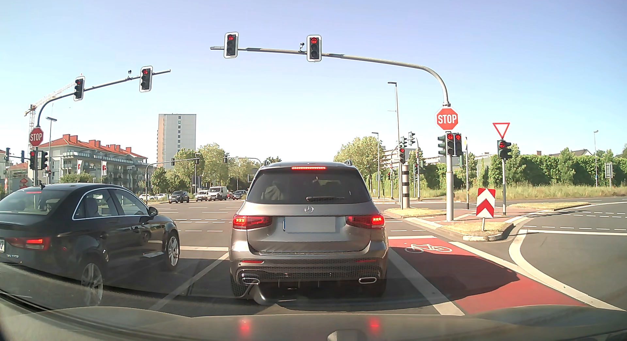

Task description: Follow the waypoints while adhering to traffic rules and regulations

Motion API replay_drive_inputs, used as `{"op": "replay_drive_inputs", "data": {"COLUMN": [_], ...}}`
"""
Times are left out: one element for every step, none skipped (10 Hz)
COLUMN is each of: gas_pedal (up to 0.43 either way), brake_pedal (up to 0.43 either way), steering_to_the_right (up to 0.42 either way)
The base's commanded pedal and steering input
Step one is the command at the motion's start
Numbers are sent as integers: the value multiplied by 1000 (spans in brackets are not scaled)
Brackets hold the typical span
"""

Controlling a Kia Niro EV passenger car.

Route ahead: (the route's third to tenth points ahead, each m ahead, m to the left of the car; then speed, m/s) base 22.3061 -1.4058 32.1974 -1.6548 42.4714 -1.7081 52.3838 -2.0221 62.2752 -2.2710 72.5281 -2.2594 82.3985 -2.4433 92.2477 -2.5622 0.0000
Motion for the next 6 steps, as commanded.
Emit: {"op": "replay_drive_inputs", "data": {"gas_pedal": [0, 0, 0, 0, 0, 0], "brake_pedal": [421, 421, 421, 415, 415, 415], "steering_to_the_right": [0, 0, 0, 0, 0, 0]}}
